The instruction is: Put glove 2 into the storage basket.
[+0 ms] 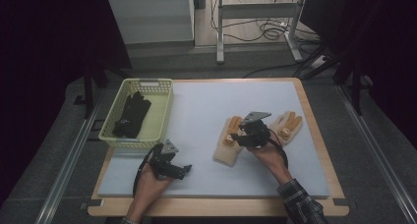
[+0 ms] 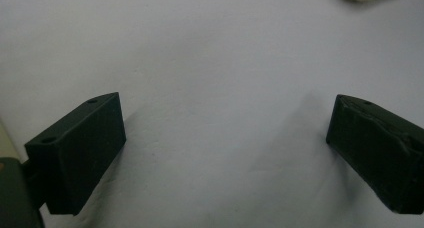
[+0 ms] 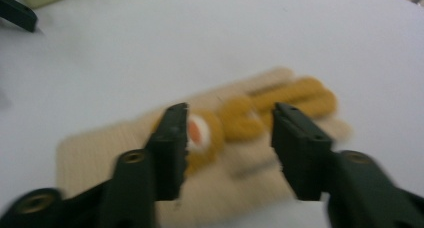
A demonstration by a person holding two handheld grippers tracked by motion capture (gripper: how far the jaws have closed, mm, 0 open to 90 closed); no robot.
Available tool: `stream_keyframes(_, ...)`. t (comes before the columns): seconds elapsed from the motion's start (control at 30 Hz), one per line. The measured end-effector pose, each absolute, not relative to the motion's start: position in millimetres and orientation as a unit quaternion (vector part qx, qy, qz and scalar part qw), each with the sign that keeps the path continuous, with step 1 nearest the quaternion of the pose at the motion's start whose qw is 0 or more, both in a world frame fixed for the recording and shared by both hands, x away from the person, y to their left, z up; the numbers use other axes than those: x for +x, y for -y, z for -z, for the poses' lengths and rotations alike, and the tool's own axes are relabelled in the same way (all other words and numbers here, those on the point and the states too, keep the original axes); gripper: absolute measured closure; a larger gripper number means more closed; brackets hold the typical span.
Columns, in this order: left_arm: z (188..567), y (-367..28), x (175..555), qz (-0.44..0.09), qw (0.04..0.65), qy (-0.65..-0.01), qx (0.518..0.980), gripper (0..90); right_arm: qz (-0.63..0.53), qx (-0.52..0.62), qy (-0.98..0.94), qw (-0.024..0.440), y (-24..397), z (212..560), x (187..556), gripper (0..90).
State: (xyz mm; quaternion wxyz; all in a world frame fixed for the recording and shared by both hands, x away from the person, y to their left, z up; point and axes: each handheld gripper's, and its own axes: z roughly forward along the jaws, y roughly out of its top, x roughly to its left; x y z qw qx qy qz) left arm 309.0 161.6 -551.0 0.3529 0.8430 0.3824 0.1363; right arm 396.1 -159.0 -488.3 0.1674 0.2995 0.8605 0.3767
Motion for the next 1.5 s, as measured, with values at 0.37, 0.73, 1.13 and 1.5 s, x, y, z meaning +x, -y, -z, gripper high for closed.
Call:
stream_keyframes(0.37, 551, -162, 309, -0.137, 0.353, -0.382, 0.843, 2.7, -0.38, 0.339, -0.848, 0.146, 185, 510, 387, 52.5)
stream_keyframes(0.73, 551, -161, 309, -0.137, 0.353, -0.382, 0.843, 2.7, -0.383, 0.345, -0.848, 0.124, 178, 530, 385, 85.8)
stream_keyframes(1.13, 551, -162, 309, -0.137, 0.353, -0.383, 0.843, 2.8, -0.372, 0.356, -0.84, 0.169, 221, 490, 378, 85.8)
stream_keyframes(1.5, 551, -162, 309, -0.137, 0.352, -0.381, 0.844, 2.9, -0.361, 0.34, -0.851, 0.175, 211, 467, 377, 84.4)
